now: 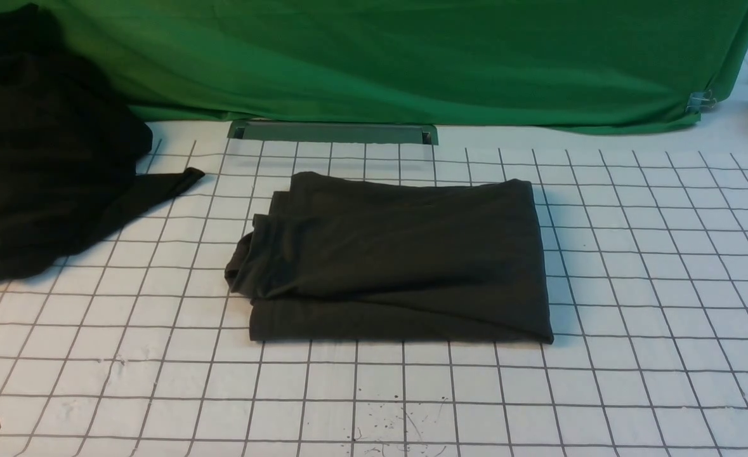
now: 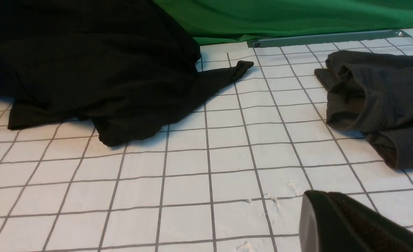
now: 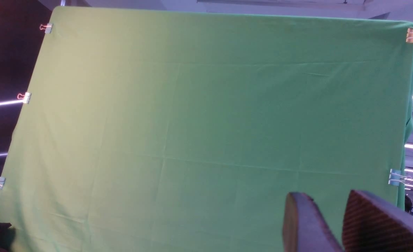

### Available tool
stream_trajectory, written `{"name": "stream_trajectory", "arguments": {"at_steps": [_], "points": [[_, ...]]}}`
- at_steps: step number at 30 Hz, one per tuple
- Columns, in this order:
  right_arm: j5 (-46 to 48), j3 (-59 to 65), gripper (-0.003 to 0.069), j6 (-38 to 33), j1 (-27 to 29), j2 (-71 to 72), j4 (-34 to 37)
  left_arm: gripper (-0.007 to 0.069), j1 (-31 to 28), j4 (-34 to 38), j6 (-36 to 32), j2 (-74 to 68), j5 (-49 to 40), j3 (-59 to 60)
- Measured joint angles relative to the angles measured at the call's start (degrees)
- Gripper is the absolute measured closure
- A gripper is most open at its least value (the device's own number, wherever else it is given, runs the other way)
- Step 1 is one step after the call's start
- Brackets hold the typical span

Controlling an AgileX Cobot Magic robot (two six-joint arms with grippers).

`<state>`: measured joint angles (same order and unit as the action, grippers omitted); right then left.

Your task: Fold a long-sleeved shirt over a white checkered tablecloth.

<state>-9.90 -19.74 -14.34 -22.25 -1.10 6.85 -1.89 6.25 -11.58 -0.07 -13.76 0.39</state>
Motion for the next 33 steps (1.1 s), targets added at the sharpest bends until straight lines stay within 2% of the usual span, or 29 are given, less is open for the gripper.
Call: {"name": "stream_trajectory", "arguments": {"at_steps": [18,20,23,27,33], "points": [[0.0,0.0,0.0445,0.0,0.0,0.0,0.0,0.0621,0.0,-0.39,-0.06,0.09,0.0,0.0],[2.89,0.0,0.044,-0.39,0.39,0.76,0.0,0.0621,0.0,-0.39,-0.06,0.09,0.0,0.0],[8.6,0.67,0.0432,-1.97,3.83,1.14,0.0,0.0621,0.0,-0.39,-0.06,0.09,0.0,0.0],[15.1,6.14,0.0425,-3.61,11.38,1.08,-0.37,0.0621,0.0,-0.44,-0.17,0.09,0.05,0.0],[17.43,17.74,0.0421,-4.85,19.68,1.03,-0.48,0.0621,0.0,-0.44,-0.24,0.09,0.05,0.0]]}}
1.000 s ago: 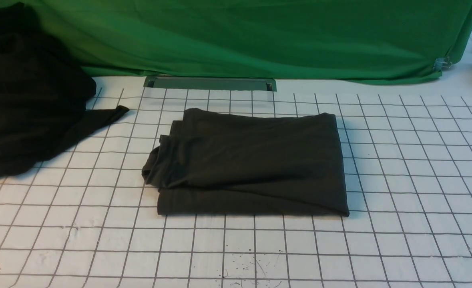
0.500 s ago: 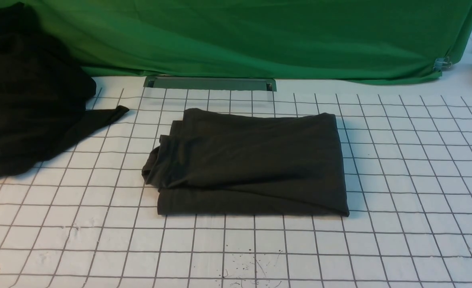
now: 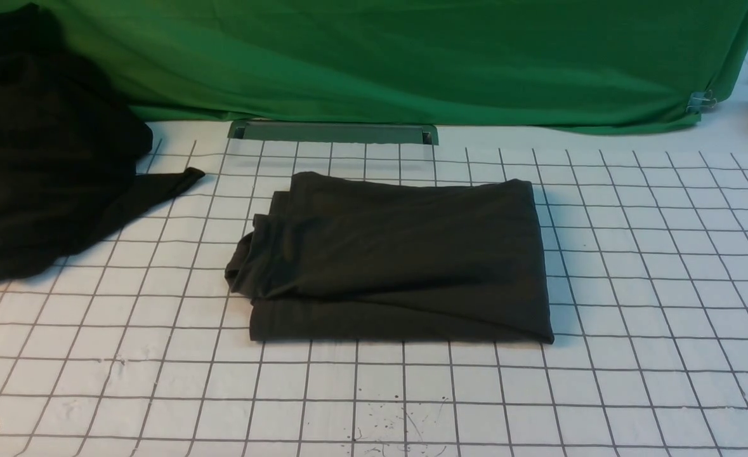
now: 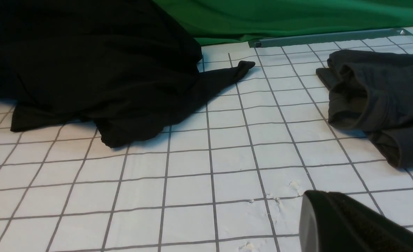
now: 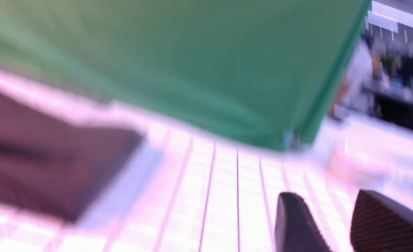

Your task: Fold a long-sleeved shirt over a white checkered tablecloth.

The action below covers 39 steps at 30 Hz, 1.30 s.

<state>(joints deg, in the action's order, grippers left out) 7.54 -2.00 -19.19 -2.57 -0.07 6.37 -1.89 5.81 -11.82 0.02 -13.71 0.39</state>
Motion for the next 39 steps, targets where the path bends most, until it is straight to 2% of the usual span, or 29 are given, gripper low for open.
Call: {"name": "stream_trajectory", "arguments": {"at_steps": [4,9,13,19,26,39], "points": [[6.32,2.43,0.0419,1.9,2.71,0.0,-0.51,0.0621,0.0,-0.06,0.0,0.0,0.12,0.0],[7.16,2.43,0.042,3.16,5.04,0.0,-0.94,0.0621,0.0,-1.17,0.0,0.0,0.18,0.0],[7.16,2.43,0.042,6.83,6.22,0.0,-1.04,0.0621,0.0,-1.66,0.0,0.0,0.24,0.0],[7.16,2.43,0.042,7.05,5.86,0.0,-1.21,0.0621,0.0,-1.7,0.0,0.0,0.3,0.0],[7.16,2.43,0.0419,7.43,1.92,0.0,-1.26,0.0621,0.0,-2.11,0.0,0.0,0.34,0.0],[7.16,2.43,0.0418,7.47,1.6,0.0,-1.26,0.0621,0.0,-2.47,0.0,0.0,0.34,0.0]]}}
